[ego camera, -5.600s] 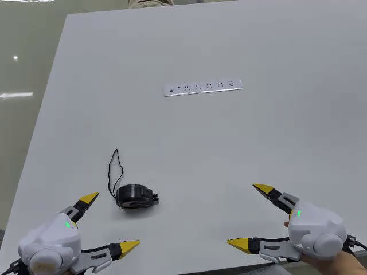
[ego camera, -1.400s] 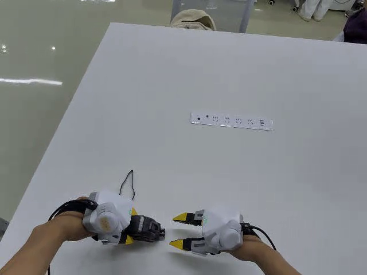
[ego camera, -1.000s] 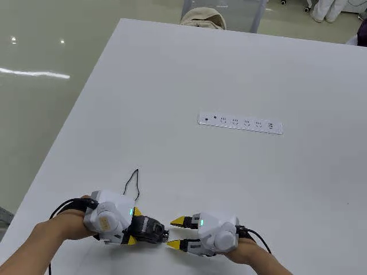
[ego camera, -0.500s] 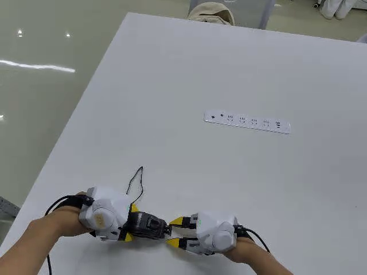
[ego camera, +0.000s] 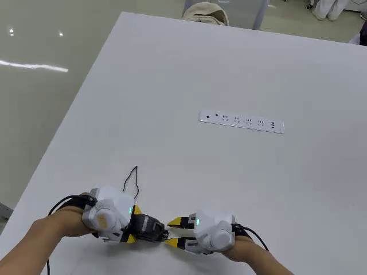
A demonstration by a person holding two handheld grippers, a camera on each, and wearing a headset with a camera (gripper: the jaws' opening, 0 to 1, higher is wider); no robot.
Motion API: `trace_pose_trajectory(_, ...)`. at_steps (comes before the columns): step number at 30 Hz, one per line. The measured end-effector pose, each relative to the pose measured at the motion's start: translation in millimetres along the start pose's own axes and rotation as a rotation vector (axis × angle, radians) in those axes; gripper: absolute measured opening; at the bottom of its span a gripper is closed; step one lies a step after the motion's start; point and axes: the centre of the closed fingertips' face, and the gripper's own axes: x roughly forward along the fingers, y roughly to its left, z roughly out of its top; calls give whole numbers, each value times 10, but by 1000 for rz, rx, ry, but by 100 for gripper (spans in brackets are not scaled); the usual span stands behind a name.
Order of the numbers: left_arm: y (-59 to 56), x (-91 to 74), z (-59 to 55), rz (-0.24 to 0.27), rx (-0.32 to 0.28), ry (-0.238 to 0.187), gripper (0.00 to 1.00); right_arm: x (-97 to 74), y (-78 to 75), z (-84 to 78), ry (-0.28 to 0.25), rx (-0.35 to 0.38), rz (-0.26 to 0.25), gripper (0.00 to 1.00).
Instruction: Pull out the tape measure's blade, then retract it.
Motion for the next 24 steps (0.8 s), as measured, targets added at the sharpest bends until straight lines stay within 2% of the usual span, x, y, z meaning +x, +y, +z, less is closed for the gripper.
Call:
trace_pose_trajectory(12,0,-31,-47,5,-12,3,29,50,2,-24,17,-12,3,17)
trace_pose_trajectory(24,3,-57,-89,7,-24,4,29,92,12,28,15,-27,8,14)
